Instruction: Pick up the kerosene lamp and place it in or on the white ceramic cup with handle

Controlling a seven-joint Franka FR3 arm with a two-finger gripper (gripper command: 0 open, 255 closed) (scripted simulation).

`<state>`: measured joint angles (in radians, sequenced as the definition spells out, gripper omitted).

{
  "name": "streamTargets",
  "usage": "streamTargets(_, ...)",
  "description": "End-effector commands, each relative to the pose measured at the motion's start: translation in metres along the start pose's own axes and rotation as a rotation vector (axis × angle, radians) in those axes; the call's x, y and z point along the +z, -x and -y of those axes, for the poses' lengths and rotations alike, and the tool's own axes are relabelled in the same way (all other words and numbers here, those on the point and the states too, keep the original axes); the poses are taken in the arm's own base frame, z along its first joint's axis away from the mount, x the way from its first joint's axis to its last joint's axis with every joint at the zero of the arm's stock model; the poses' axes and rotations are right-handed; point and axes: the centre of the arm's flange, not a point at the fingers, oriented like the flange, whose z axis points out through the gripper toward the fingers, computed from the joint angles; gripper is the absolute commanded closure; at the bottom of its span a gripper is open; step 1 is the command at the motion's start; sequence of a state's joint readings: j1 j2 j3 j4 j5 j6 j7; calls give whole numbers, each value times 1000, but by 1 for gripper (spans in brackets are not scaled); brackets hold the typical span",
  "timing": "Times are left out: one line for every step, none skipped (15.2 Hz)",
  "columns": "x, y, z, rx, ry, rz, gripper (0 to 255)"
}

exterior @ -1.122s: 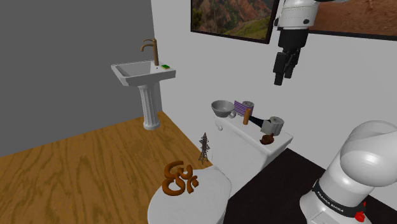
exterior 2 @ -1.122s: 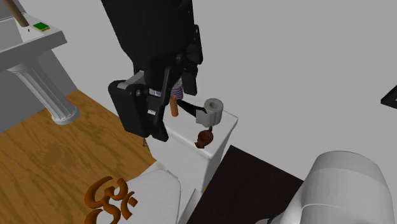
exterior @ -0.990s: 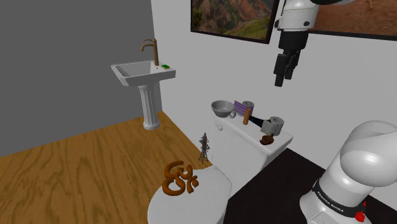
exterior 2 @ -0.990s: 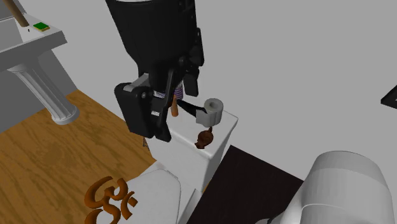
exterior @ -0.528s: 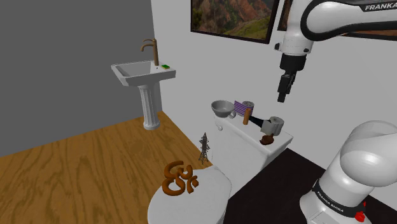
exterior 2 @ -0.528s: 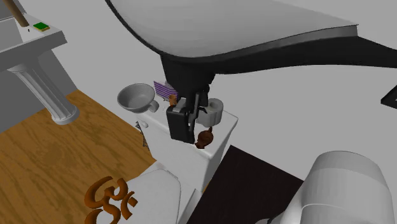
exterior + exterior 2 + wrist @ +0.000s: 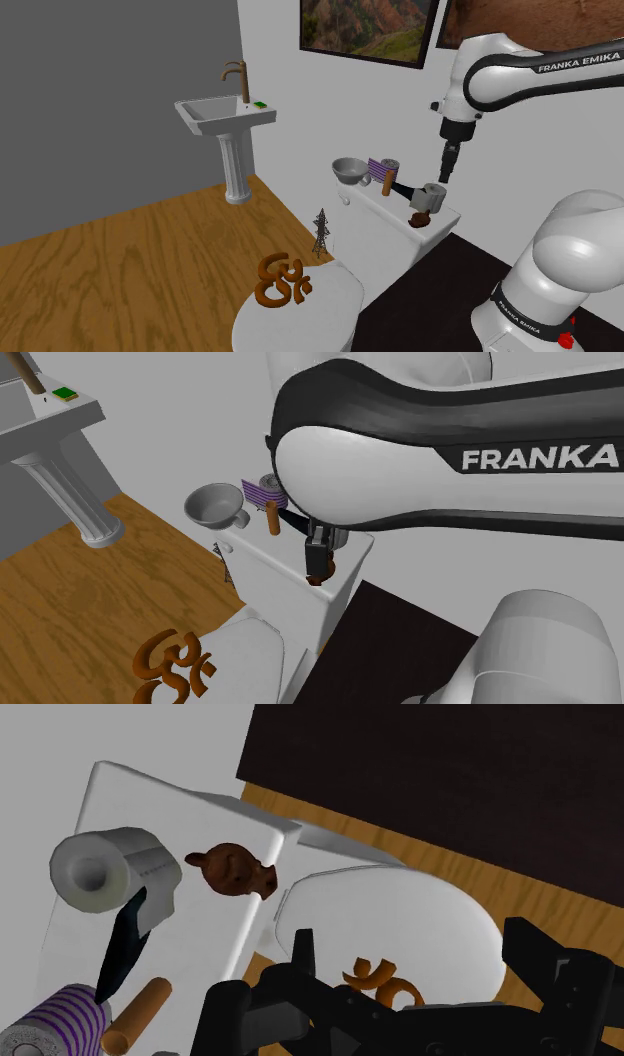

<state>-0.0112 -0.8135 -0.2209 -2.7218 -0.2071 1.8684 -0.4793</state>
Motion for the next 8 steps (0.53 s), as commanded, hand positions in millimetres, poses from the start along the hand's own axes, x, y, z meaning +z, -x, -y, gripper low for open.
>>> streamTargets(24,1,-14,-37,2,-5,0)
streamTargets(35,2,-21,-53,2,-6,0)
streamTargets(46,2,-28,-70,2,-8,0)
streamTargets(57,3,-35,-87,2,-9,0)
streamTargets(68,3,-42,-104,2,-10,0)
streamTargets(80,3,-49,-121,2,-12,0)
streamTargets(91,3,-56,-137,3,-13,0)
streamTargets(102,3,-63,-154,3,-15,0)
